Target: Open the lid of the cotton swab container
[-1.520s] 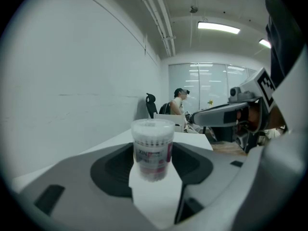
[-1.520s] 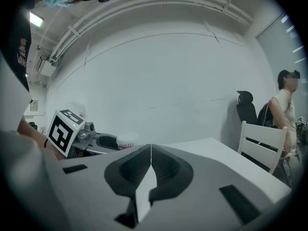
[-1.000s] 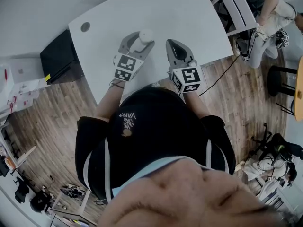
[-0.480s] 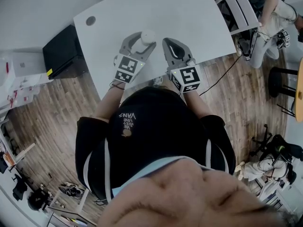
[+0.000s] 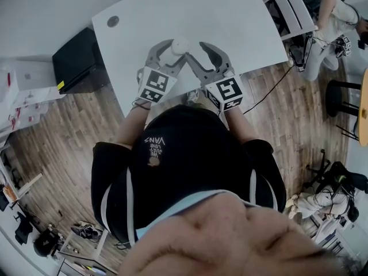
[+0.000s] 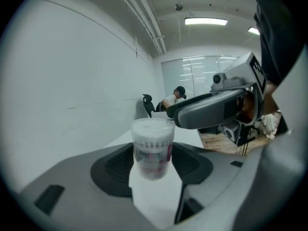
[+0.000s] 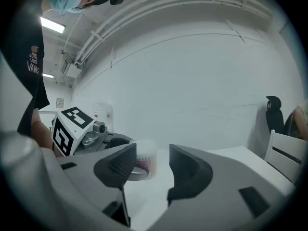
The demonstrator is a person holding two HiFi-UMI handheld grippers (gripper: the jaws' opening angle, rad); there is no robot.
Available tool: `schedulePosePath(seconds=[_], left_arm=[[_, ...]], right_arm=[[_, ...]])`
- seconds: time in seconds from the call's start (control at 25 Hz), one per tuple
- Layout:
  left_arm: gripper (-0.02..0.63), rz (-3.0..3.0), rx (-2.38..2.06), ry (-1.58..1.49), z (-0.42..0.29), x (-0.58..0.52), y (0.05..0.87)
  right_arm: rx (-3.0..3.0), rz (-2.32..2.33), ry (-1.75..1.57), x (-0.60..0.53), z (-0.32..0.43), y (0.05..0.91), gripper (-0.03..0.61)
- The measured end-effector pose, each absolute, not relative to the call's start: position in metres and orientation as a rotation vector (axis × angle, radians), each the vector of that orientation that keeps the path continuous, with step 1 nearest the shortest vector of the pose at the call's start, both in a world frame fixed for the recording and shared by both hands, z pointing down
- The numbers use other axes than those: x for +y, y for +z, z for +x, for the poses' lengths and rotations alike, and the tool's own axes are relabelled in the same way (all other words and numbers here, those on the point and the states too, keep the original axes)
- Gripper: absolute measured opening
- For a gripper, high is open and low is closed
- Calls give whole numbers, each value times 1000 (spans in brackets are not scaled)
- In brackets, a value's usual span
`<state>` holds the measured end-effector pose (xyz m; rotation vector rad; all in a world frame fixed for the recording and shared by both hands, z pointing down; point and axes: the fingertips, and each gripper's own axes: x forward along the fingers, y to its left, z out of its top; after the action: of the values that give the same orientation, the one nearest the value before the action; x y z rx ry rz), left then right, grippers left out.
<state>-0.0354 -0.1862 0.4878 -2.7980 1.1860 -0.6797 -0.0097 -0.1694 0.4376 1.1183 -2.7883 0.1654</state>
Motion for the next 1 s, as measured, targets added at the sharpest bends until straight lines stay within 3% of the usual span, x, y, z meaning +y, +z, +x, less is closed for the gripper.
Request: schedulePosePath(seconds=[0.4, 1.0], left_arm=[[254, -2710, 1130, -772, -41, -164, 494], [254, -2577, 1054, -825, -38, -142, 486]], right_arm=[[-2809, 999, 176, -149, -33, 438, 255], [-2783, 953, 114, -133, -43, 441, 256]])
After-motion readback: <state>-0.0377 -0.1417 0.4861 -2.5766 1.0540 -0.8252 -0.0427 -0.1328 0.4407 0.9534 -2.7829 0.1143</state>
